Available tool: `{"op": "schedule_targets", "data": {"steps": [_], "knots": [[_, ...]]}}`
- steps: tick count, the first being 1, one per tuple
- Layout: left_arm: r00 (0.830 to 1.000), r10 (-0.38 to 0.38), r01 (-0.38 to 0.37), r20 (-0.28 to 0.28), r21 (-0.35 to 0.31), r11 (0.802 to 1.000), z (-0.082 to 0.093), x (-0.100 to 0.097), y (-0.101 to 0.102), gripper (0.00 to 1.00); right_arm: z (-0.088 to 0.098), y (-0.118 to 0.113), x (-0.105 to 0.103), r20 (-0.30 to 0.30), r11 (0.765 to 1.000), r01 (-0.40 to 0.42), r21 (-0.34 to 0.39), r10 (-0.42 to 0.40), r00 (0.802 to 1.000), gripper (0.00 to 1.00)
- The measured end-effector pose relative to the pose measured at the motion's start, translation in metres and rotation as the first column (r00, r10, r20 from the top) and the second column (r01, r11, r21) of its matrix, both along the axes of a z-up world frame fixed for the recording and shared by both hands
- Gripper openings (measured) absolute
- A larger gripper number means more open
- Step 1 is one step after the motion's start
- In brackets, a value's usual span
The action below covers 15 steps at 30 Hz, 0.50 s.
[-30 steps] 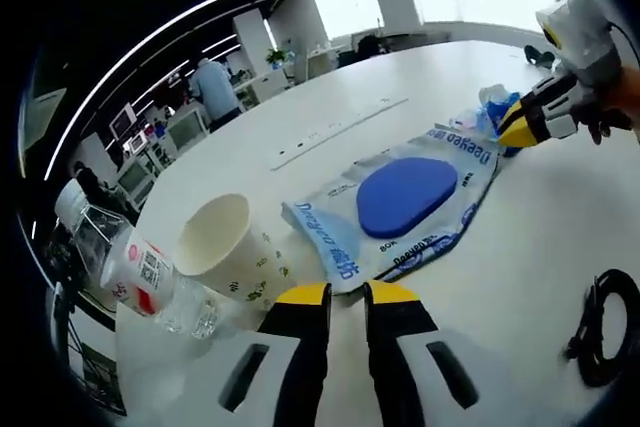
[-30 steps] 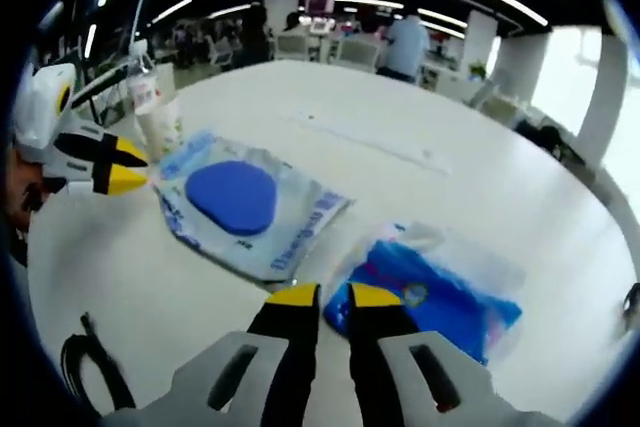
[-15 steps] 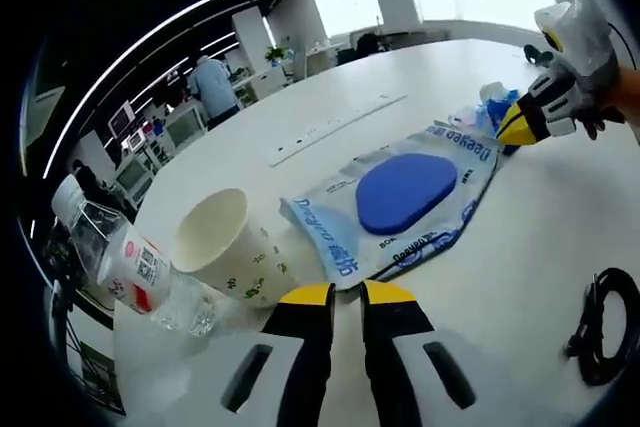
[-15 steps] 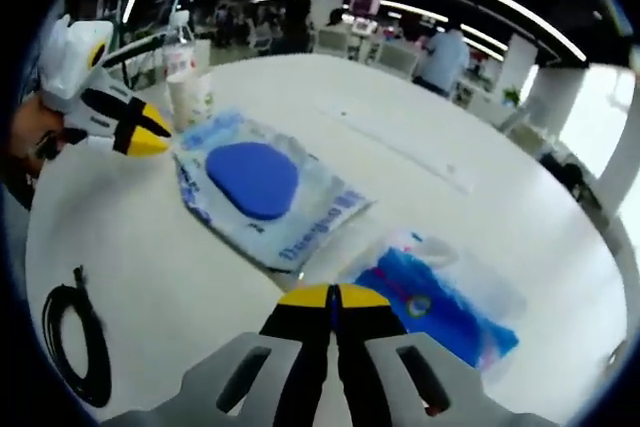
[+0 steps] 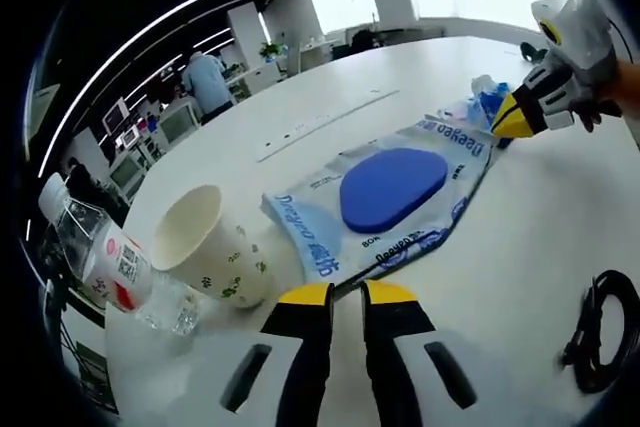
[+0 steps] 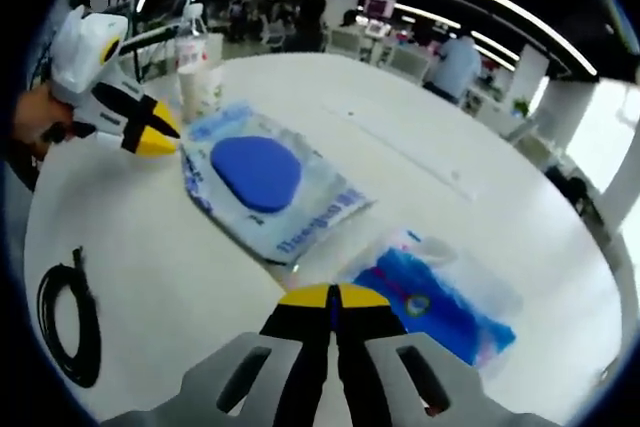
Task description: Arrange the tabletop items into an orderly group along one side of the table until the central work area is clear of visible clutter.
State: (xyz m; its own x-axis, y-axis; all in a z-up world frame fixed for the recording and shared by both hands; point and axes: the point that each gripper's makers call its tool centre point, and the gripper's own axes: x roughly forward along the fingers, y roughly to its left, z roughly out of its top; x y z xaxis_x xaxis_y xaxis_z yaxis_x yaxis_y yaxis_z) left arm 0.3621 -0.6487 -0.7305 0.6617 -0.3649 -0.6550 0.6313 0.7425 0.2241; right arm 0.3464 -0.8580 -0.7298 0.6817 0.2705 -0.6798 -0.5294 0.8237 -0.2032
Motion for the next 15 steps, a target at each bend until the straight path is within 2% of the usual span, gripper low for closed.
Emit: {"op": "schedule_targets", "data": {"steps": [6, 9, 13, 15], "knots": [[1.000, 0.001, -0.001, -0.005, -0.006, 1.000, 0.000, -0.001, -0.003, 0.10, 0.002, 0.000, 0.000, 0.000, 1.000, -0.008, -0.007, 0.008, 1.000, 0.00], [1.000, -0.004, 0.004, -0.008, -0.007, 1.000, 0.001, -0.004, -0.003, 0.10, 0.007, 0.000, -0.002, 0.007, 1.000, 0.016, 0.014, -0.016, 1.000, 0.01], [1.000, -0.008, 0.008, -0.014, -0.012, 1.000, 0.003, -0.008, -0.003, 0.10, 0.019, 0.004, -0.004, 0.035, 0.997, 0.044, 0.058, -0.046, 0.998, 0.10], [1.000, -0.011, 0.011, -0.014, -0.019, 1.000, 0.006, -0.010, -0.004, 0.10, 0.022, 0.005, -0.006, 0.033, 0.997, 0.046, 0.062, -0.048, 0.998, 0.11]]}}
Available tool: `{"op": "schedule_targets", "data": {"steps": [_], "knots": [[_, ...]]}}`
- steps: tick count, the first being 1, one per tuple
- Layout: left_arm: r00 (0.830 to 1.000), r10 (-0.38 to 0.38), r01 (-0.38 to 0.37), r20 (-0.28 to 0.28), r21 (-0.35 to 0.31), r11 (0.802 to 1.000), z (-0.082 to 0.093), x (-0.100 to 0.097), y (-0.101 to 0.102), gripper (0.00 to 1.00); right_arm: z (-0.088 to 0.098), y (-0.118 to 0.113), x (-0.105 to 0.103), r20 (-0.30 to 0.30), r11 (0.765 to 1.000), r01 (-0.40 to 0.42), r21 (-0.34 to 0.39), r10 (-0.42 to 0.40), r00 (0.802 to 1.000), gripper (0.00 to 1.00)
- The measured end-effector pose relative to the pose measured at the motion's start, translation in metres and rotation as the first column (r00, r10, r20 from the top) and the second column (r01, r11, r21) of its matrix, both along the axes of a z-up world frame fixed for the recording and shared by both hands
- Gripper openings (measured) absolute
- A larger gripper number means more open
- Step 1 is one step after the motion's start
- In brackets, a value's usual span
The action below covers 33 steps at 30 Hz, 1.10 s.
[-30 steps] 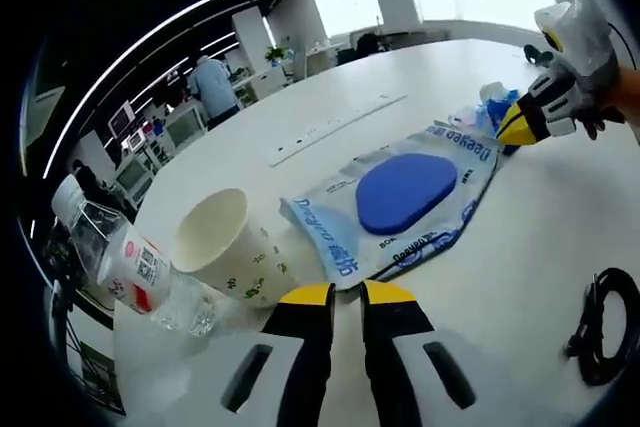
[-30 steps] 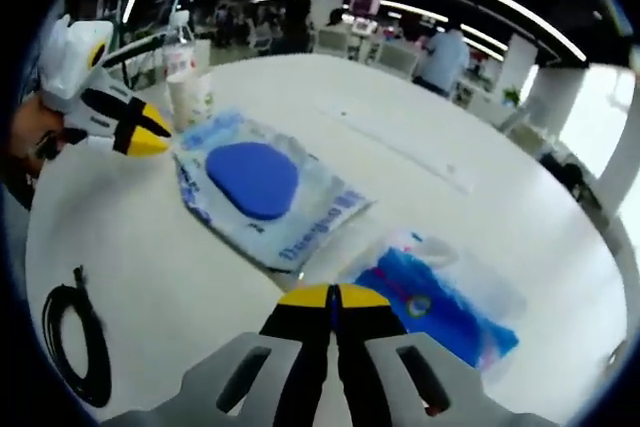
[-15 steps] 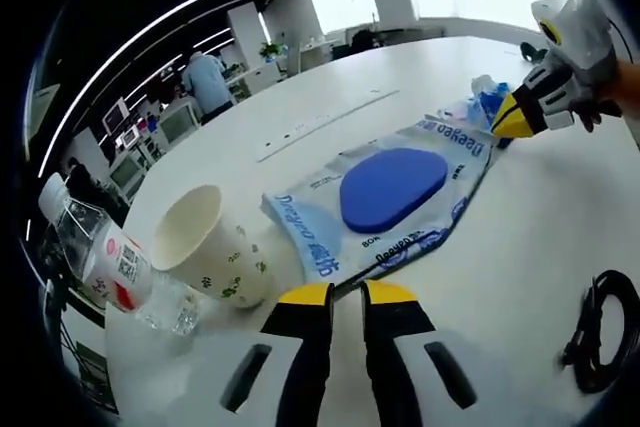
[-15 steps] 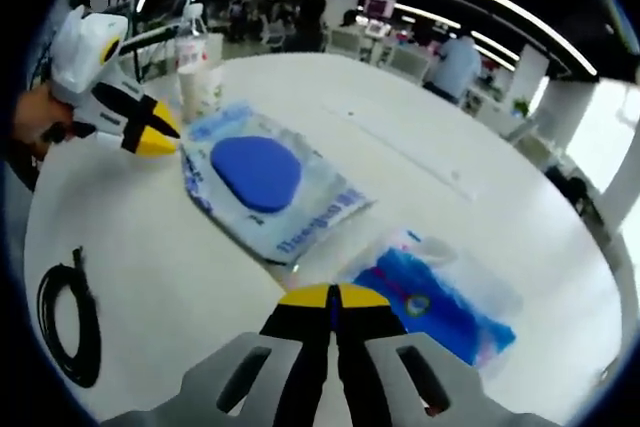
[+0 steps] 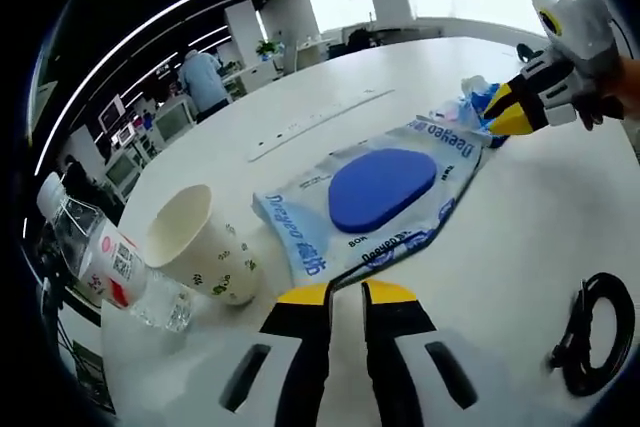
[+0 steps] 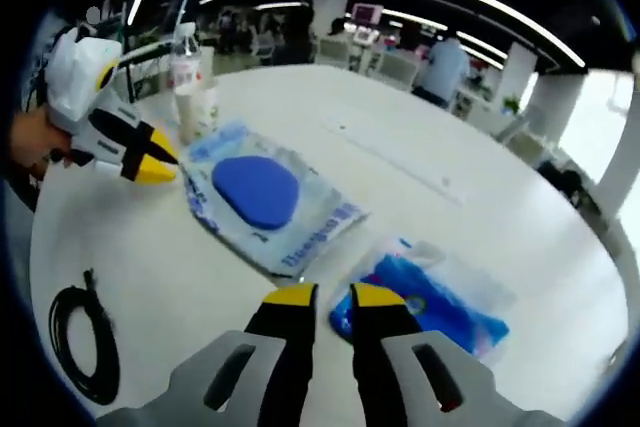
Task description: Arrange the tabletop items into an orderly group along one side of the table until the central work area is clear of visible clutter.
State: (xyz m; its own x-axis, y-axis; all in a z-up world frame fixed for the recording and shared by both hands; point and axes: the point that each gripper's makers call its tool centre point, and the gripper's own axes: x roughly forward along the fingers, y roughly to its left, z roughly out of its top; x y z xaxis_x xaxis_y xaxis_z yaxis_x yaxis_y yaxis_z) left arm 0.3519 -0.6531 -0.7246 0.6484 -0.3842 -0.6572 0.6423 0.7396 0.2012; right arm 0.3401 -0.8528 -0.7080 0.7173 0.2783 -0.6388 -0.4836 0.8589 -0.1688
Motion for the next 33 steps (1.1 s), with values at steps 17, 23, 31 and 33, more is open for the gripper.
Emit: {"op": "schedule_targets", "data": {"steps": [17, 23, 31, 33], "knots": [[0.999, -0.040, 0.040, 0.017, -0.018, 0.999, 0.030, -0.022, 0.008, 0.23, 0.041, 0.019, -0.015, 0.032, 0.997, 0.020, 0.080, -0.022, 0.999, 0.34], [0.999, -0.041, 0.041, 0.004, -0.017, 0.999, 0.035, -0.033, 0.018, 0.43, 0.056, 0.023, -0.025, 0.056, 0.997, 0.021, 0.078, -0.026, 0.998, 0.41], [1.000, -0.020, 0.020, -0.003, -0.053, 0.998, 0.045, -0.044, 0.022, 0.84, 0.072, 0.028, -0.038, 0.067, 0.995, 0.030, 0.093, -0.037, 0.997, 0.55], [1.000, -0.025, 0.024, -0.006, -0.064, 0.998, 0.047, -0.047, 0.020, 0.88, 0.076, 0.028, -0.041, 0.072, 0.996, 0.030, 0.088, -0.036, 0.997, 0.58]]}}
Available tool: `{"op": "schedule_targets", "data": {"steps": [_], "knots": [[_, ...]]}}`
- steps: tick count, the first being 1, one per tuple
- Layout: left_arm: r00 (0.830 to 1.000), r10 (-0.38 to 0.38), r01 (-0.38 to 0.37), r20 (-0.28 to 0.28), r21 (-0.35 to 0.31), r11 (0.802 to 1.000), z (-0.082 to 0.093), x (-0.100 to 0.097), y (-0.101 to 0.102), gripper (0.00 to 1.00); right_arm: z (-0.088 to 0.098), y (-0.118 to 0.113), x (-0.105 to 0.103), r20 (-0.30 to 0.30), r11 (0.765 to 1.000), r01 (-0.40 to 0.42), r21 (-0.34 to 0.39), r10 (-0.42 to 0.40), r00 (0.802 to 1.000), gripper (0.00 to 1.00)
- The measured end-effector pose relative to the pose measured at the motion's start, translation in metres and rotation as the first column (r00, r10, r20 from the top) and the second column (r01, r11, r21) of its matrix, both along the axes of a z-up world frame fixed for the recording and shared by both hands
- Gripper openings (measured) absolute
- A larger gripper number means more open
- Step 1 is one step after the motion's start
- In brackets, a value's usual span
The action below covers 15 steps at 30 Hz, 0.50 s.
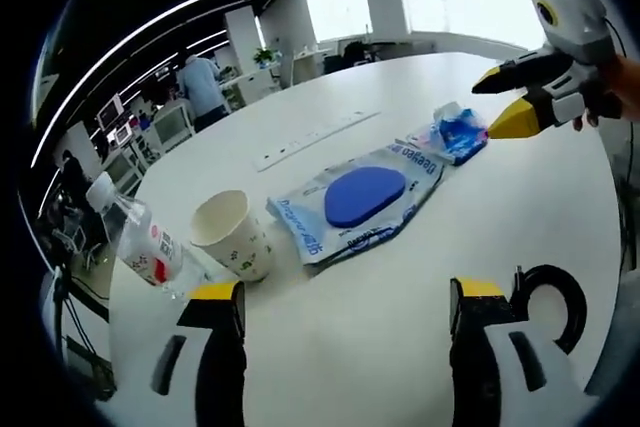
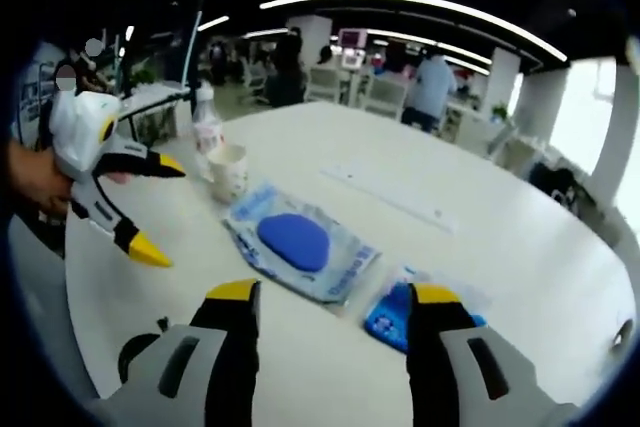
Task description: Arrange the tabletop items into an orderly group along one side of the table until the central work area is clear of visible clutter.
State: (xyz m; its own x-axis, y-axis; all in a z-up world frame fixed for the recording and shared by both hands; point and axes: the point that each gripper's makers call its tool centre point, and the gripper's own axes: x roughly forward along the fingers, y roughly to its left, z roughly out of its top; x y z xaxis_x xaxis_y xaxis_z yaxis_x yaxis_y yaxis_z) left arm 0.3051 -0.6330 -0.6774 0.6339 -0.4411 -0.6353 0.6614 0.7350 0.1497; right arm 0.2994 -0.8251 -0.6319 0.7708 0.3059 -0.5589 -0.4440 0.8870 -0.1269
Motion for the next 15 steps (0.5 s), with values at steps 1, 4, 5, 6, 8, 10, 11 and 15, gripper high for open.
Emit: {"op": "schedule_targets", "data": {"steps": [1, 4, 5, 6, 8, 10, 11, 15], "knots": [[1.000, -0.001, 0.001, -0.002, -0.003, 1.000, 0.000, -0.001, -0.001, 0.90, 0.003, -0.001, -0.002, 0.001, 1.000, 0.006, 0.005, -0.006, 1.000, 0.60], [1.000, -0.007, 0.006, -0.002, -0.020, 1.000, 0.003, -0.004, -0.003, 0.94, 0.007, -0.002, -0.007, 0.001, 1.000, 0.022, 0.015, -0.022, 1.000, 0.65], [1.000, -0.010, 0.010, 0.000, -0.024, 1.000, 0.004, -0.005, -0.003, 0.95, 0.008, -0.003, -0.009, -0.004, 0.999, 0.031, 0.018, -0.031, 1.000, 0.67], [1.000, -0.013, 0.013, -0.001, -0.029, 0.999, 0.005, -0.006, -0.004, 0.96, 0.007, -0.004, -0.011, -0.012, 0.999, 0.042, 0.019, -0.042, 0.999, 0.72], [1.000, -0.020, 0.020, -0.001, -0.040, 0.999, 0.007, -0.008, -0.005, 0.99, 0.008, -0.007, -0.015, -0.015, 0.998, 0.064, 0.019, -0.064, 0.998, 0.81], [1.000, -0.029, 0.029, 0.010, -0.078, 0.997, 0.013, -0.010, -0.009, 1.00, 0.010, -0.008, -0.019, -0.014, 0.997, 0.073, 0.024, -0.073, 0.997, 0.84], [0.999, -0.033, 0.035, 0.020, -0.122, 0.992, 0.019, -0.011, -0.013, 1.00, 0.011, -0.009, -0.021, -0.017, 0.997, 0.077, 0.022, -0.077, 0.997, 0.85], [0.999, -0.037, 0.039, 0.016, -0.136, 0.990, 0.024, -0.014, -0.011, 1.00, 0.017, -0.008, -0.028, -0.006, 0.995, 0.094, 0.032, -0.094, 0.996, 0.91]]}}
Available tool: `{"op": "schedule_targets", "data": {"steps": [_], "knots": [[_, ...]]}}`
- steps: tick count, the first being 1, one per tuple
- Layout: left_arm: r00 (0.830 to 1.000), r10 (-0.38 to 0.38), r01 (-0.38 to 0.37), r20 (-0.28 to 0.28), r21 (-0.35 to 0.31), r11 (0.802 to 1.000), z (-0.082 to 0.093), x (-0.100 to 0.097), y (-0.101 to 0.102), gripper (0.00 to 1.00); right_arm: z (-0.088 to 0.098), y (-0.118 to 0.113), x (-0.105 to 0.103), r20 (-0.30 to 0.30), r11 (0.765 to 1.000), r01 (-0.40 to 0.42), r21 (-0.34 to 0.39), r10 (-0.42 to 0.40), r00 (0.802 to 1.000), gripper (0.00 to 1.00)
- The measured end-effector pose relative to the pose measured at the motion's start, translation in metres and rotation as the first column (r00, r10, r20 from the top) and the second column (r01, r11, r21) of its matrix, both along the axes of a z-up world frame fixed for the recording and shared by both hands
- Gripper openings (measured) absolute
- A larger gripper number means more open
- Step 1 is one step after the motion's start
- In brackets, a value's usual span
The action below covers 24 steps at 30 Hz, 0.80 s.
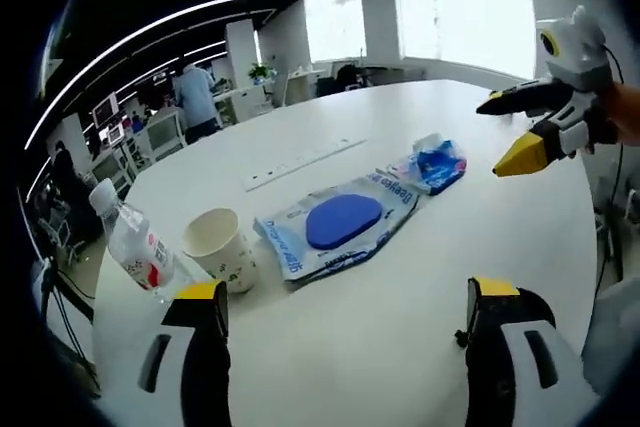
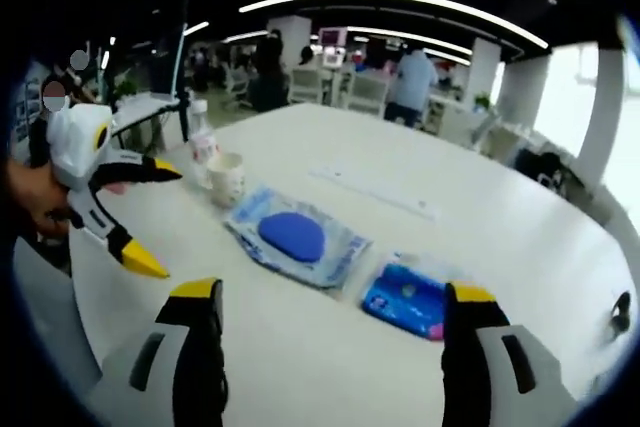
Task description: Arrange the tabletop items into an orderly group along one side of the table until the central work area is clear of visible clutter.
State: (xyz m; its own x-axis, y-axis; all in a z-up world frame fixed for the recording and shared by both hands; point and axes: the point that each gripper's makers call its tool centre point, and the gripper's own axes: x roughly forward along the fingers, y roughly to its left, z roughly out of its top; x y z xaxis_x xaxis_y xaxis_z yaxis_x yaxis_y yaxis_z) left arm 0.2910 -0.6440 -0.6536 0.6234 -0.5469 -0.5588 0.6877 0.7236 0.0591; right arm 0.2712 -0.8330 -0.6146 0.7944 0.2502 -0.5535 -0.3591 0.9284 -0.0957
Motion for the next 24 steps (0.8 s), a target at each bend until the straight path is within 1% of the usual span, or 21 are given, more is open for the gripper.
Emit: {"op": "schedule_targets", "data": {"steps": [3, 7, 9, 13, 16, 19, 24], "knots": [[1.000, -0.010, 0.010, 0.002, -0.014, 1.000, 0.004, -0.003, 0.000, 1.00, 0.004, 0.002, -0.005, 0.012, 1.000, 0.018, 0.003, -0.018, 1.000, 0.93], [0.999, -0.042, 0.042, 0.022, -0.002, 0.999, 0.008, -0.005, 0.001, 1.00, 0.008, 0.004, -0.013, 0.032, 0.999, 0.035, 0.008, -0.035, 0.999, 0.94], [0.999, -0.043, 0.043, 0.032, -0.003, 0.999, 0.011, -0.004, 0.003, 1.00, 0.010, 0.005, -0.017, 0.043, 0.999, 0.043, 0.014, -0.044, 0.998, 0.94], [0.999, -0.043, 0.043, 0.034, -0.016, 0.999, 0.014, -0.007, 0.008, 1.00, 0.008, 0.008, -0.024, 0.047, 0.998, 0.048, 0.028, -0.049, 0.998, 0.94], [0.998, -0.056, 0.056, 0.039, -0.008, 0.998, 0.015, -0.010, 0.010, 1.00, 0.007, 0.008, -0.029, 0.057, 0.998, 0.053, 0.035, -0.055, 0.997, 0.94], [0.997, -0.059, 0.060, 0.041, -0.008, 0.998, 0.016, -0.013, 0.011, 1.00, 0.005, 0.008, -0.035, 0.065, 0.999, 0.044, 0.029, -0.046, 0.997, 0.92], [0.998, -0.049, 0.050, 0.042, -0.014, 0.999, 0.016, -0.018, 0.011, 1.00, 0.001, 0.006, -0.040, 0.054, 0.999, 0.018, 0.032, -0.020, 0.998, 0.92]]}}
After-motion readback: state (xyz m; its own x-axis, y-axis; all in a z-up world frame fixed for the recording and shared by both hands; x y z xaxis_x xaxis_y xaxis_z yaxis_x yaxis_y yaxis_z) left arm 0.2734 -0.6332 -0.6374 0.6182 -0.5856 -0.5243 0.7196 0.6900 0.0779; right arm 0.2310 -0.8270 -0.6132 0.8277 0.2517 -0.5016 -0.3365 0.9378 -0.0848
